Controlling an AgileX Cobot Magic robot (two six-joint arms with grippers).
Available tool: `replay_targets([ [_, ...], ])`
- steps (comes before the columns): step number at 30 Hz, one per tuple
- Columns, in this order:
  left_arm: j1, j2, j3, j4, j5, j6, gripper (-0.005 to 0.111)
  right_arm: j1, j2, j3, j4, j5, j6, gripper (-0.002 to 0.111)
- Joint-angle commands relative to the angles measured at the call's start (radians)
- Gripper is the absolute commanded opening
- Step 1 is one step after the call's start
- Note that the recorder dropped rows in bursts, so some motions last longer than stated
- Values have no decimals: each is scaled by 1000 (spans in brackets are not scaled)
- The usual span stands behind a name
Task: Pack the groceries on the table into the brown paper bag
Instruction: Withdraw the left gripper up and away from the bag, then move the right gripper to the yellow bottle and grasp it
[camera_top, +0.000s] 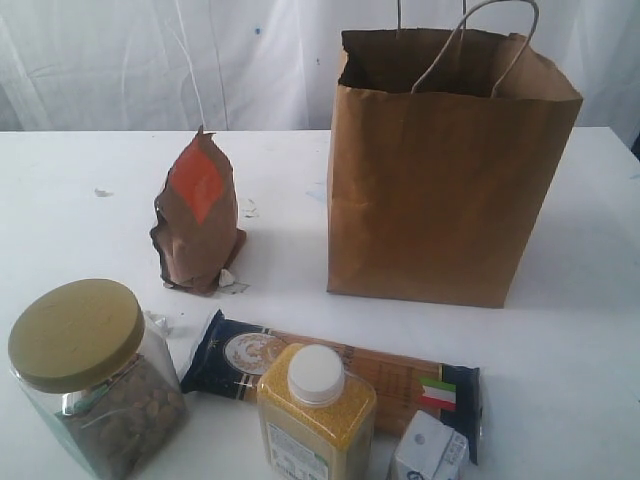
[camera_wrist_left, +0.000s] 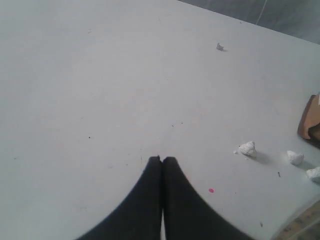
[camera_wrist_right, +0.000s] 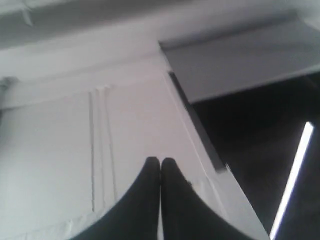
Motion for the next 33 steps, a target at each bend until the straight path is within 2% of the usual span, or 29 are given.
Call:
replay_targets([
  [1, -4, -6, 4, -3, -6, -5, 0, -5, 0, -119, -317, -8, -219, 0],
  [3, -4, -6, 4, -3, -6, -5, 0, -5, 0, -173, -458, 173, -308, 0],
  [5, -4, -6, 4, -3, -6, -5, 0, -5, 0, -221, -567, 471, -302, 0],
  [9, -4, -6, 4, -3, -6, -3, 0, -5, 84, -260, -492, 1038, -223, 0],
  [10, -4, -6, 4, -3, -6, -3, 0, -5, 127, -265, -446, 1127, -204, 0],
  [14, -4, -6, 4, -3, -6, -3, 0, -5, 304, -271, -273, 1267, -58, 0],
  [19, -4, -6, 4, -3, -6, -3, 0, -2, 541, -309, -88, 1362, -78, 0],
  [22, -4, -6, 4, -3, -6, -3, 0, 34, 639, -405, 60, 1516, -334, 0],
  [27, -4, -6, 4, -3, -6, -3, 0, 124, 753, -556, 499, 1888, -1131, 0],
  [30, -4, -6, 4, -3, -6, -3, 0, 172, 844, -578, 715, 2112, -1357, 0],
  [33, -4, -6, 4, -3, -6, -3, 0, 210, 951, -580, 749, 2251, -1405, 0],
])
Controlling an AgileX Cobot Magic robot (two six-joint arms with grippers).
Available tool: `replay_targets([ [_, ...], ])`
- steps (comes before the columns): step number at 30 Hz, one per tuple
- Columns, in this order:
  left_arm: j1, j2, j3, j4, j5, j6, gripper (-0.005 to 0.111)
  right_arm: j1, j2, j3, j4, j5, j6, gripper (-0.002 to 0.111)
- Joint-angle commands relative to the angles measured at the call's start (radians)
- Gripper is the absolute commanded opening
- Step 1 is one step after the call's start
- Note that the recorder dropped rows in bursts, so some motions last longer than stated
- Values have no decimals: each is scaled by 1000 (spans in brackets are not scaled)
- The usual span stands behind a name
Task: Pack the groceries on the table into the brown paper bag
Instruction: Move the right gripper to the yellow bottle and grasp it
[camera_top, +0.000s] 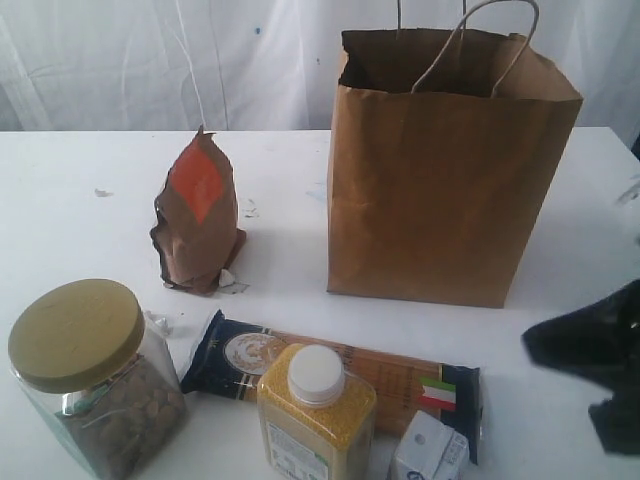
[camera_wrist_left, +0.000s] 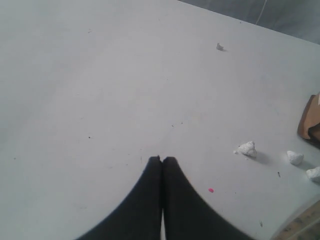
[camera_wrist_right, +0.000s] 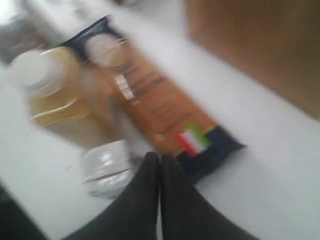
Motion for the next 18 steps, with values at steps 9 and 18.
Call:
replay_targets([
  [9, -4, -6, 4, -3, -4, -3, 0, 77, 315, -10, 319, 47, -147, 0],
  [18, -4, -6, 4, -3, -4, -3, 0, 77, 363, -10, 457, -10, -146, 0],
])
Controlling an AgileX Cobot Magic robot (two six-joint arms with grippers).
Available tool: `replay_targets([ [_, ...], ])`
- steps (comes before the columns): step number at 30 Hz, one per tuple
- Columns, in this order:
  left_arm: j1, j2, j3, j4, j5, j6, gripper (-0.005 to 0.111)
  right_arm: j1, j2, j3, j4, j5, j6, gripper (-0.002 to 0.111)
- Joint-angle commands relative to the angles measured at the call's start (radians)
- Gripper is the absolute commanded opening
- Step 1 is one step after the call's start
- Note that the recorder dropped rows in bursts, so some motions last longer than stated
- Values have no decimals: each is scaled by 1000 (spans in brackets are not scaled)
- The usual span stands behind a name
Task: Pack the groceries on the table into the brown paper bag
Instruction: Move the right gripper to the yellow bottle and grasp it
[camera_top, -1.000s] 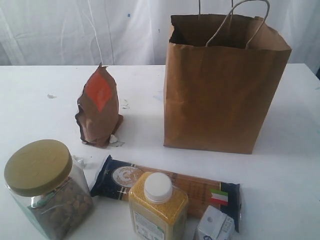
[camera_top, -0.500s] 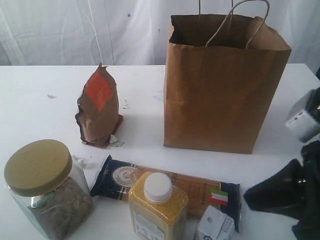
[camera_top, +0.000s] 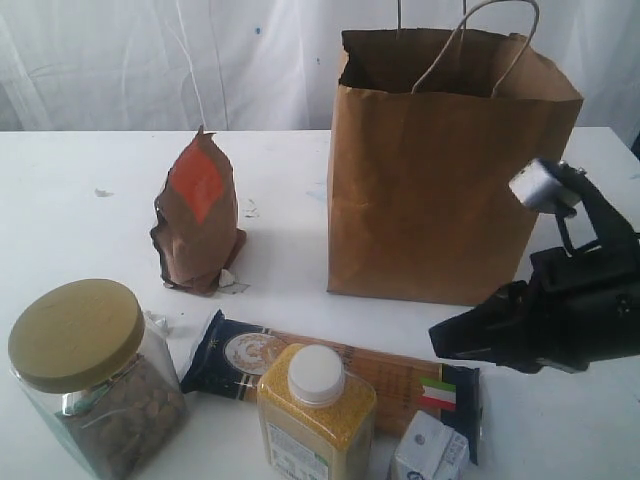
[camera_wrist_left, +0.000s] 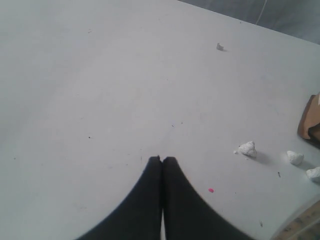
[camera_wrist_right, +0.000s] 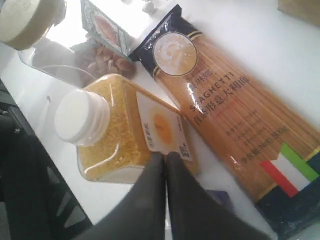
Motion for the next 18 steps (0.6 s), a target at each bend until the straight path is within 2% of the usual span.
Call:
replay_targets([
  [1, -4, -6, 4, -3, -4, -3, 0, 3, 8, -8, 168, -23, -23, 0],
  [7, -4, -6, 4, -3, -4, -3, 0, 3, 12, -45, 458, -136, -126, 0],
  [12, -4, -6, 4, -3, -4, -3, 0, 54, 11, -180, 497, 147, -195, 0],
  [15, -4, -6, 4, -3, -4, -3, 0, 157, -18, -254, 384, 77, -142, 0],
  [18, -4, -6, 4, -3, -4, -3, 0, 314, -64, -303, 44, -166, 11, 0],
])
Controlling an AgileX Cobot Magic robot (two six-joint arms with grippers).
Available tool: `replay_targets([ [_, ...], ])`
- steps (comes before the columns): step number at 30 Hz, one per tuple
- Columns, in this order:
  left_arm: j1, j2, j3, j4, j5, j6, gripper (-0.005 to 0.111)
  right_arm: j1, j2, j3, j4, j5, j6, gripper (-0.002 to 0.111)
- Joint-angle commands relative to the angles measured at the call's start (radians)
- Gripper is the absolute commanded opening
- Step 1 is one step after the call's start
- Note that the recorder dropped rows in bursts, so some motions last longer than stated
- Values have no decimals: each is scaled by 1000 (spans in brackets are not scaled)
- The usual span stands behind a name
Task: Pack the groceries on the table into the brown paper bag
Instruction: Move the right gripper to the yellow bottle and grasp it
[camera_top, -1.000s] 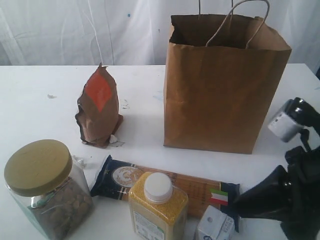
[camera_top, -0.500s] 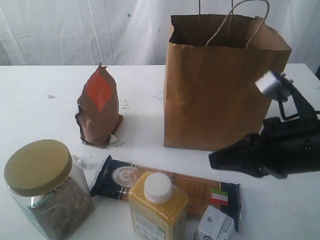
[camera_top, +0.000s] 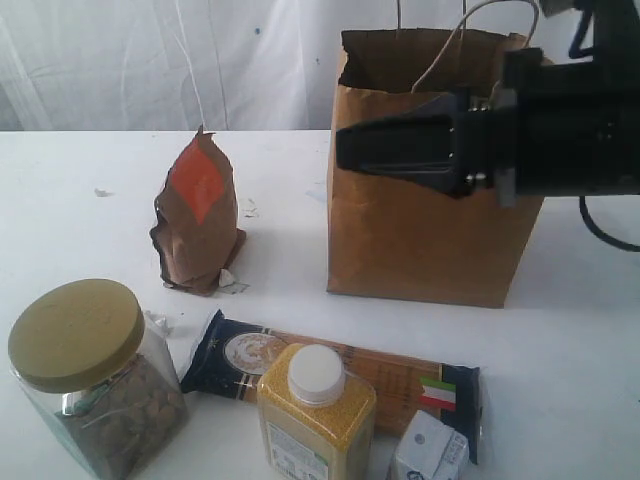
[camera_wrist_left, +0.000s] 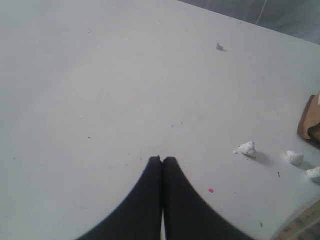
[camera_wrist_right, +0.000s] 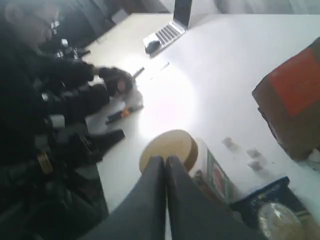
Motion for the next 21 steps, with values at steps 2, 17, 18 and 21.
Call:
replay_targets([
  [2, -4, -6, 4, -3, -4, -3, 0, 268, -66, -69, -634, -335, 320, 0],
  [17, -4, -6, 4, -3, -4, -3, 0, 528, -8, -69, -1461, -298, 1001, 1],
  [18, -4, -6, 4, -3, -4, -3, 0, 528, -8, -69, -1449, -313, 968, 4],
  [21, -4, -6, 4, -3, -4, -3, 0, 528, -8, -69, -1364, -340, 875, 22],
])
